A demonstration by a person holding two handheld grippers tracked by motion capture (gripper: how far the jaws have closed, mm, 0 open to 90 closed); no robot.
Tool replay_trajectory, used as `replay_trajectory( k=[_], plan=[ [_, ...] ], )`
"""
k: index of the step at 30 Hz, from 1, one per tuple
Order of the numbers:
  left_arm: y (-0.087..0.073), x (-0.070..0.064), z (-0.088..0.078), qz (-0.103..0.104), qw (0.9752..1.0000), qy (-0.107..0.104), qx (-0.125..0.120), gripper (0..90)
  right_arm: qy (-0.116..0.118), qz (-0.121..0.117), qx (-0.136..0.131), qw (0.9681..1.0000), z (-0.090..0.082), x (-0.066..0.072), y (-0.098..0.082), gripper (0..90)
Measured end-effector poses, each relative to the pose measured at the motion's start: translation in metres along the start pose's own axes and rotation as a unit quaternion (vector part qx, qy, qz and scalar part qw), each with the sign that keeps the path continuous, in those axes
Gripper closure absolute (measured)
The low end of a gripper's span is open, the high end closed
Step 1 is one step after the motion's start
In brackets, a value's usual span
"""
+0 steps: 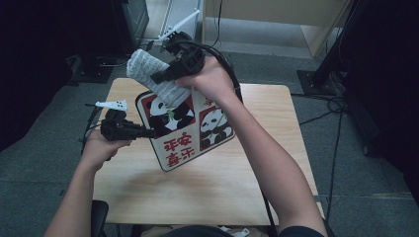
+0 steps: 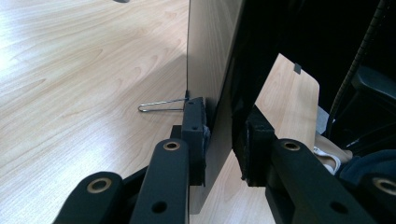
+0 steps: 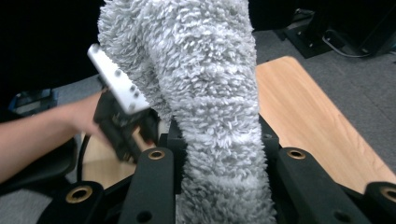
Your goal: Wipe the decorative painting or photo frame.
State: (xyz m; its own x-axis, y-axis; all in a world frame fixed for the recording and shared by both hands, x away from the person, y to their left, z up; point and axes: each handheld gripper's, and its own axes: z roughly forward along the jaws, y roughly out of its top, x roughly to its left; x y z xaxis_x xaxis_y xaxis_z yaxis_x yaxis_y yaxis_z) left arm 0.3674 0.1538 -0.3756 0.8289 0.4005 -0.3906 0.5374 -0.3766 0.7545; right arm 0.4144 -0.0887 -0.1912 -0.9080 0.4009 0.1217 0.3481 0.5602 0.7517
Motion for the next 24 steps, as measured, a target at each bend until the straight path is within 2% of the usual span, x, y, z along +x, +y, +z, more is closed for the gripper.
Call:
replay_trajectory(
  k=[1,4,7,9,11,15,24],
  plan=[
    [0.000,0.000,0.000,-0.001,1.0000,0.000,-0.001,75.4,-0.005,0.000,0.002,1.0000,0.003,0.000,0.003,69.1],
    [0.000,0.000,0.000,0.000,1.0000,-0.001,-0.002,75.5,0.000,0.004,0.007,1.0000,0.015,-0.001,0.006,68.9],
    [0.000,0.001,0.000,0.001,1.0000,0.000,-0.003,75.6,0.000,0.005,0.021,0.9998,0.028,-0.001,0.004,68.4],
    [-0.001,0.001,0.000,0.003,1.0000,0.003,-0.002,75.9,0.006,0.010,0.020,0.9997,0.033,-0.003,0.002,68.1],
    [-0.001,0.000,0.000,0.004,1.0000,0.004,-0.003,76.1,0.014,0.022,0.019,0.9995,0.035,-0.005,0.000,68.0],
    [-0.001,0.000,0.000,0.006,0.9999,0.006,-0.005,76.5,0.015,0.027,0.023,0.9992,0.035,-0.008,-0.002,68.2],
    [-0.001,0.000,0.000,0.008,0.9999,0.006,-0.003,76.7,0.012,0.023,0.024,0.9994,0.036,-0.008,-0.004,68.0]
  ],
)
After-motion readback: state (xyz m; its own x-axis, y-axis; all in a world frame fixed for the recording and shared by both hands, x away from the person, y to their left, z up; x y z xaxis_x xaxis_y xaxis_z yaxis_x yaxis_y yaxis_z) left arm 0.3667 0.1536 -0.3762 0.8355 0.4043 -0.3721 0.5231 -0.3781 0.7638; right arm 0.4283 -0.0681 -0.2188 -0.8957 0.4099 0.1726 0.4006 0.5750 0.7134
